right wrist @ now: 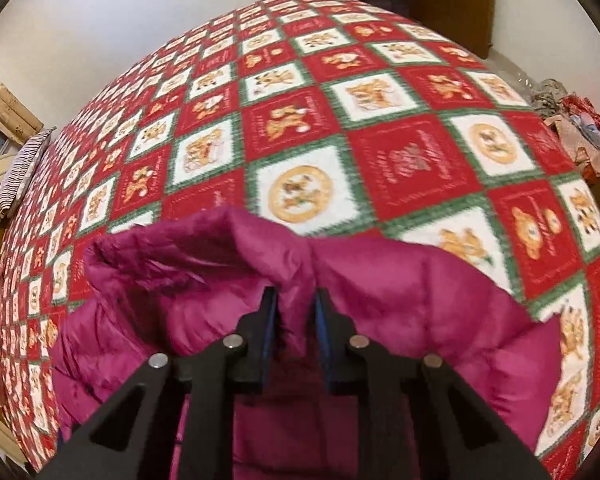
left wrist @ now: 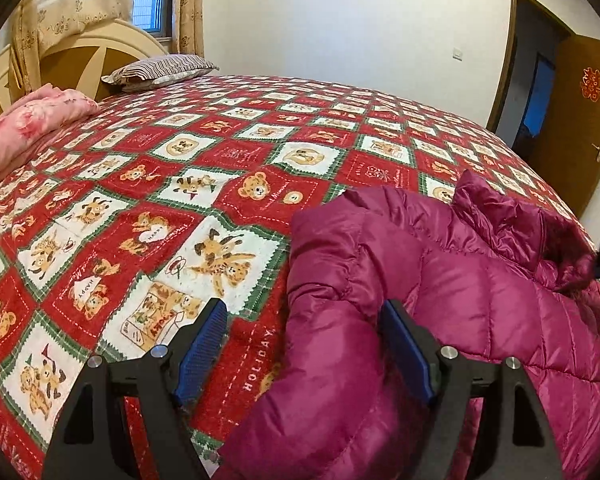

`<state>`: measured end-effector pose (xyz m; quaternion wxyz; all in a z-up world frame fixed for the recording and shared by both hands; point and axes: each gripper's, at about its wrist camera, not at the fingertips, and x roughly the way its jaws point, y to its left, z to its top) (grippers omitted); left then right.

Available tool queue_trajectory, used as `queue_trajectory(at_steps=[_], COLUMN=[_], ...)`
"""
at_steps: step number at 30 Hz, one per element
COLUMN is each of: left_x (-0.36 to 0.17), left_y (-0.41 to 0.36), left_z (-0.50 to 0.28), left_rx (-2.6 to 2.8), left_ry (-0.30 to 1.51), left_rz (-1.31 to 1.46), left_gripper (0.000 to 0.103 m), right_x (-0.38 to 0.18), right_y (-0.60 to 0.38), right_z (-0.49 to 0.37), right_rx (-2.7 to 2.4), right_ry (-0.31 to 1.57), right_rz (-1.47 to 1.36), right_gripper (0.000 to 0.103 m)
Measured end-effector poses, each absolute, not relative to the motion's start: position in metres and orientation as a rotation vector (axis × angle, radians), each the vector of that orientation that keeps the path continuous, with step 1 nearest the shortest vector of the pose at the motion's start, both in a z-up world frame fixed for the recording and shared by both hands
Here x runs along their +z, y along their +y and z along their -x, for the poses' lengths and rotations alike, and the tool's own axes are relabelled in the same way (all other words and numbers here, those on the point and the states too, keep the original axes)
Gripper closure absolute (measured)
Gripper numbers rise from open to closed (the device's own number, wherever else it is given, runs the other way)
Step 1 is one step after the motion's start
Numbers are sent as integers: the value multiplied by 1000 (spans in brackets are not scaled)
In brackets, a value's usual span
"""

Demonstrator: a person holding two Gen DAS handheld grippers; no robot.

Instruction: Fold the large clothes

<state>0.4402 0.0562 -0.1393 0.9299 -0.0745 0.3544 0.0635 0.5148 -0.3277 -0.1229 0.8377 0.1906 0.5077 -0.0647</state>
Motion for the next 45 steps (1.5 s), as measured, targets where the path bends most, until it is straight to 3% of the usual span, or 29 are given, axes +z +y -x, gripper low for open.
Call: queue_trajectory(at_steps=[7,10,13,18,26,30,31,33,34,45], left_x=[-134,-119,-89,-52,-98,-110,-109,-108,-109,-153], left_y=[60,61,58,17,-84,-86,-81,-69,-62,10], left_z=[-439,-438,-434,-460,-517,-533,-533,-529,-528,-472], left_rx=[87,13,-65,-186,-120,-42,-24,-7,-27,9], left_ry=[705,726,667,644,819,857,841,843,874,881], left_rz=[185,202,231,141,-173,-174,-170,-149,-111,145], left_gripper=[23,23,23,16,16,17,22,76,85,82], right_x=[-151,-154,-156,-154,-154,-154,-154,-155,-156,-157], right_y=[-342,-326,-301,-309,-318,-320,-321,-324,-325,-328], right_z=[-498,-488,-478,-474,-467,-466,-465,-465,-465,-466], right_rx=[-139,-136,-180,-202,-170,-158,-155,-147,-143,-134], right_ry=[1027,920,830,795,765,759,758,759,761,764], right_rz=[-452,-290,-107,-121,-220,-244,-251,-271,-279,-302], right_gripper=[87,87,83,75,75,75,75,75,75,74])
